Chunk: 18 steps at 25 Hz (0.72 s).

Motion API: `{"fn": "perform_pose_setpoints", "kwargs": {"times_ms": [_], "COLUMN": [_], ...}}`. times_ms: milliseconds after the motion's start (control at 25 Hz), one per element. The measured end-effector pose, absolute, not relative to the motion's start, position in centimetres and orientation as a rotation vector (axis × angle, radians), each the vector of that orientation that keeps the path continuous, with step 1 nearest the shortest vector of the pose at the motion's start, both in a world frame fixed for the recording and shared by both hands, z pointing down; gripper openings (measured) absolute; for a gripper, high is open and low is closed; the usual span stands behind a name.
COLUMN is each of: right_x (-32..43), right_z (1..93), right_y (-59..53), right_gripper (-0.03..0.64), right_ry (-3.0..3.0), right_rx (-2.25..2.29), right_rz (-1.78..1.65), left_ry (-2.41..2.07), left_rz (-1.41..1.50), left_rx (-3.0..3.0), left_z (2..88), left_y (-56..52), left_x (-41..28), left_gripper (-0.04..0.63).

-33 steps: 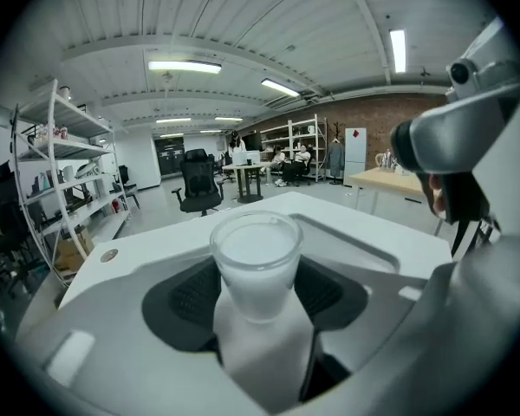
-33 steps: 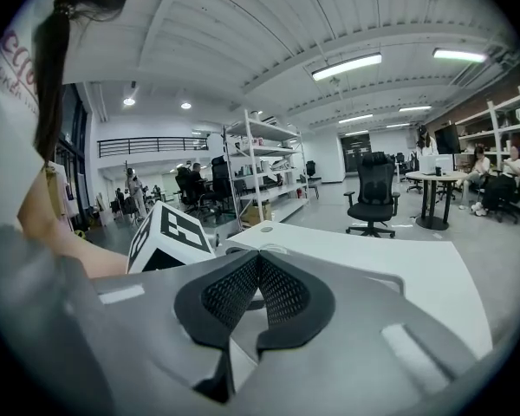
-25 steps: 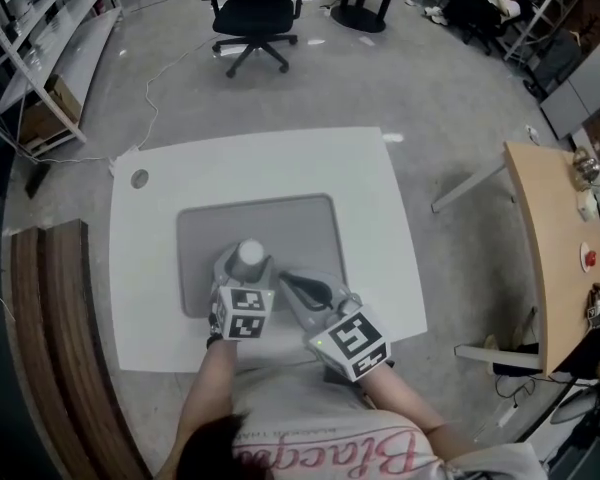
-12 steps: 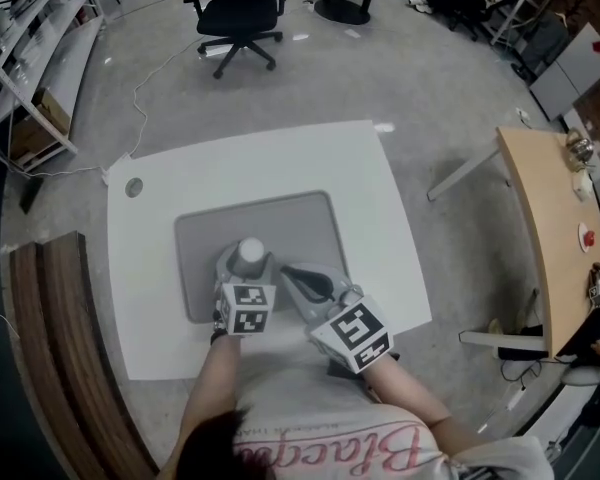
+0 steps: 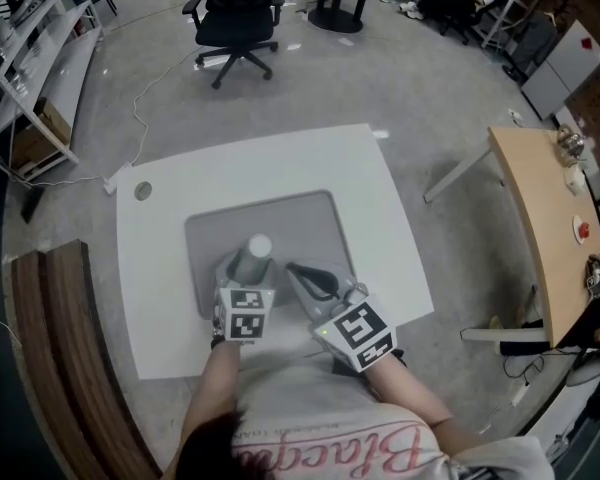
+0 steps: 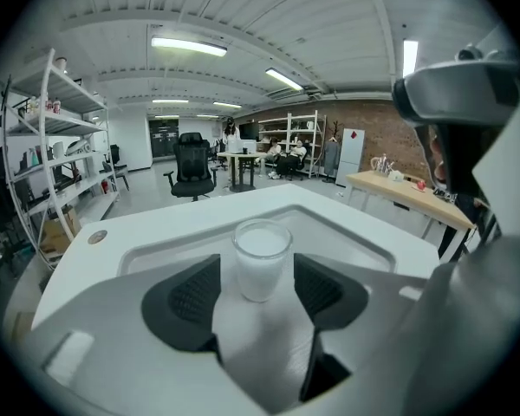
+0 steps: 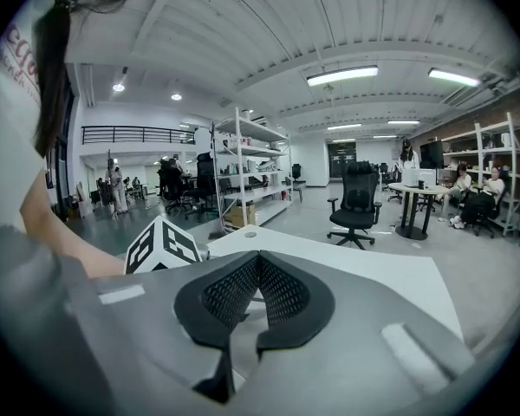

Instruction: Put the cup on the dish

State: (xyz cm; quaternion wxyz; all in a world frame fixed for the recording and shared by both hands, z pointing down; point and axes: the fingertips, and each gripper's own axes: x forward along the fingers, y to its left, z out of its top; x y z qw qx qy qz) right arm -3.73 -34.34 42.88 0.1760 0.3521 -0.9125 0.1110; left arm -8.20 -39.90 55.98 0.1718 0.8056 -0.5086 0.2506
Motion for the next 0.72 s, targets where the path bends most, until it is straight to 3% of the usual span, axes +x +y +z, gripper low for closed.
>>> {"fn": "perform_pose_setpoints", "kwargs": {"times_ms": [200,400,720], "right_x": [-4.6,-5.4,-5.9], "right_z": [42.3,42.1,42.2], "right_y": [-34.1,-33.6,-32.3], "right_gripper": [-0.012,-0.009,-0.002], "right_ry": [-2.597,-2.609,-2.591], "right_rx": [1.020,1.015,1.052], "right_rz": [0.300,0.292,0.301], "left_ry": [-1.442,-1.530,-1.556], "left_rz": [0.650,0.540,0.464], "left_rx": [2.338,2.373,2.430], "left_z": [53.3,49.7,46.2], "left_y": [-38.2,-36.5,-34.5], "left_x": [-9.2,-11.1,-11.8], "left_gripper": [0.261,0.196,0.192]}}
